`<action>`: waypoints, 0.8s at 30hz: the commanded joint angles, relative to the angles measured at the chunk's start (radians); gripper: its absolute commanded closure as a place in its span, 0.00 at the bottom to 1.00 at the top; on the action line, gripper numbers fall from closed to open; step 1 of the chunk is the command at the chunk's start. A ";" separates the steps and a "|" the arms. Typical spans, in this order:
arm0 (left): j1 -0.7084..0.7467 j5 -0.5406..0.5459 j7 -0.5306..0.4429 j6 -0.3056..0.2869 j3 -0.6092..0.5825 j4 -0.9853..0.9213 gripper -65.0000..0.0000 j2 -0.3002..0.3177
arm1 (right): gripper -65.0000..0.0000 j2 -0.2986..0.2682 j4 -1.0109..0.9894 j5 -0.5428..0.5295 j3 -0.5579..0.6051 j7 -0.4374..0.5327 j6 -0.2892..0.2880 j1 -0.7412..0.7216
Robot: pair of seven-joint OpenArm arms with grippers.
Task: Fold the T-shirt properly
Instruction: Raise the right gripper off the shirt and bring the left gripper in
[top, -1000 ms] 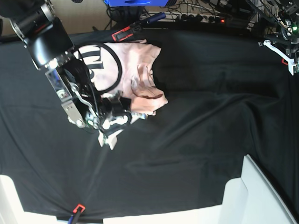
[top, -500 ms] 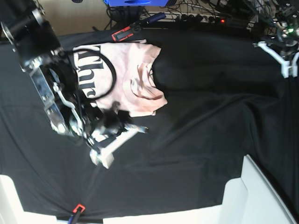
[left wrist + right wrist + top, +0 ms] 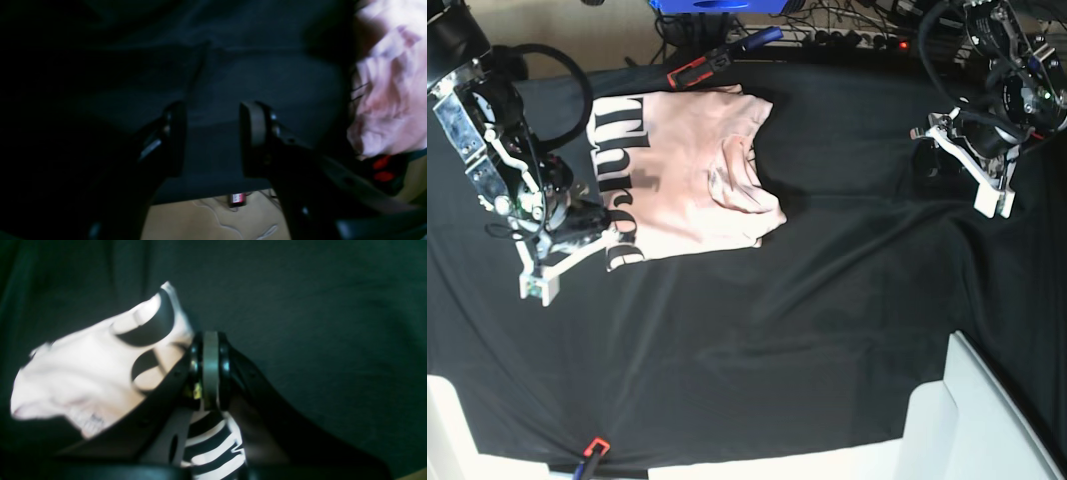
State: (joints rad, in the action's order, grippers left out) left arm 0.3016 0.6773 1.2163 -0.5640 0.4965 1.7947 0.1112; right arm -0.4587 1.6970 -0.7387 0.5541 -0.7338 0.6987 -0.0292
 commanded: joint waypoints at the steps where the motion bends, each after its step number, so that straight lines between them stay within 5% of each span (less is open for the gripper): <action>1: -0.002 0.066 -0.005 -0.001 0.001 -0.002 0.58 0.014 | 0.99 -0.008 0.018 0.003 -0.006 0.010 -0.001 -0.007; 6: -0.022 0.236 -0.005 -0.001 -0.005 -0.149 0.60 0.015 | 0.99 -0.008 0.002 0.003 -0.007 0.009 -0.001 -0.005; 24: -0.025 0.233 -0.008 -0.001 0.006 -0.198 0.58 0.012 | 1.00 -0.007 0.002 0.003 -0.006 0.007 -0.001 0.025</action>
State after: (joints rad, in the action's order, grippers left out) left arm 0.2802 0.8913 1.2190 -0.5583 0.4976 1.5837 0.1112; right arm -0.4595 1.6855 -0.7418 0.5549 -0.7425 0.6979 0.0116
